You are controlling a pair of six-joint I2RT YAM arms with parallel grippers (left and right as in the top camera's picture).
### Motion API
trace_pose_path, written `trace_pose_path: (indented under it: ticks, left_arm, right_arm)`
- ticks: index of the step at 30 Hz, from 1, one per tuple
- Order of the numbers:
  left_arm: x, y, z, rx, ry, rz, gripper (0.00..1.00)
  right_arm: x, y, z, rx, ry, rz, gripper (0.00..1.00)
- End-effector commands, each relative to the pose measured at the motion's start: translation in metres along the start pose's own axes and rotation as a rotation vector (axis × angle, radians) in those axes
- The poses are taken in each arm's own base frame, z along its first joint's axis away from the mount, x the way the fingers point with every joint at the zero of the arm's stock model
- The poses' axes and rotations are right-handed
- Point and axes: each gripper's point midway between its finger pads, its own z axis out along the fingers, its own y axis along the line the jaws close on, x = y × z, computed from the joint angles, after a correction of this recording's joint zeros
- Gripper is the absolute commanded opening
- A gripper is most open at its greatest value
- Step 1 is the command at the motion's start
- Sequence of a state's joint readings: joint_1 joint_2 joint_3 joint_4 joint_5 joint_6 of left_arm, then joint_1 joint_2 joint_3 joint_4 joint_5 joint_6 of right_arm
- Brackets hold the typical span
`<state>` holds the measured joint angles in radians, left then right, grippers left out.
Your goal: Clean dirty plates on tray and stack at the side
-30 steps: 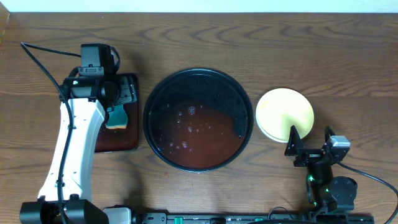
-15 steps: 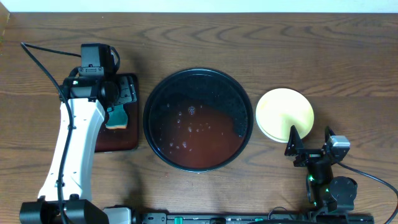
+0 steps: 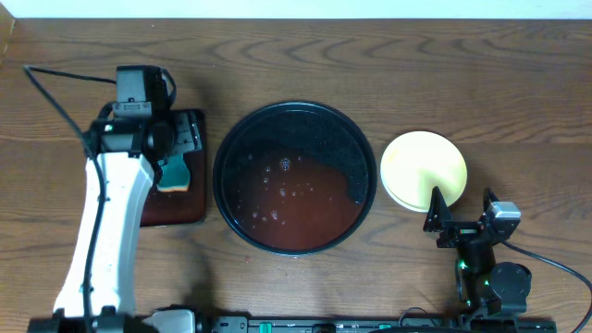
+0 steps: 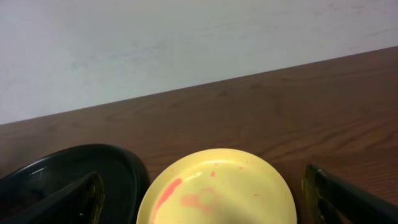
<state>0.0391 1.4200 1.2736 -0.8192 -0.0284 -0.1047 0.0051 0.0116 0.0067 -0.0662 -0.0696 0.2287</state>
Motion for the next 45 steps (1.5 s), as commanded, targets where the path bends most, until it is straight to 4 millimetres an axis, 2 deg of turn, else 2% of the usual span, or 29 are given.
trace_pose_path:
  ticks: [1, 7, 10, 18, 24, 27, 32, 39, 45]
  left_arm:
    - [-0.008, -0.003, -0.023, 0.045, -0.094, -0.016, 0.76]
    - [-0.015, -0.013, -0.053, 0.150, -0.323, -0.021, 0.76]
    - [-0.011, -0.012, -0.065, 0.171, -0.437, -0.024, 0.76]
    - [0.034, -0.003, -0.084, 0.208, -0.649, -0.030, 0.76]
    - [0.058, 0.002, -0.093, 0.224, -0.746, -0.033, 0.76]
    - [0.068, 0.003, -0.092, 0.230, -0.782, -0.035, 0.76]
    - [0.089, 0.006, -0.079, 0.225, -0.834, -0.011, 0.76]
    - [0.099, 0.006, -0.057, 0.220, -0.940, 0.024, 0.76]
    - [0.109, 0.006, -0.032, 0.219, -0.933, 0.024, 0.76]
  right_arm:
    - [0.000, 0.000, 0.000, 0.003, -0.001, -0.010, 0.99]
    - [0.000, 0.000, 0.000, 0.003, -0.001, -0.010, 0.99]
    - [0.000, 0.000, 0.000, 0.003, -0.001, -0.010, 0.99]
    - [0.000, 0.000, 0.000, 0.003, -0.001, -0.010, 0.99]
    - [0.000, 0.000, 0.000, 0.003, -0.001, -0.010, 0.99]
    - [0.000, 0.000, 0.000, 0.003, -0.001, -0.010, 0.99]
    - [0.000, 0.000, 0.000, 0.003, -0.001, -0.010, 0.99]
    - [0.000, 0.000, 0.000, 0.003, -0.001, -0.010, 0.99]
    - [0.000, 0.000, 0.000, 0.003, -0.001, -0.010, 0.99]
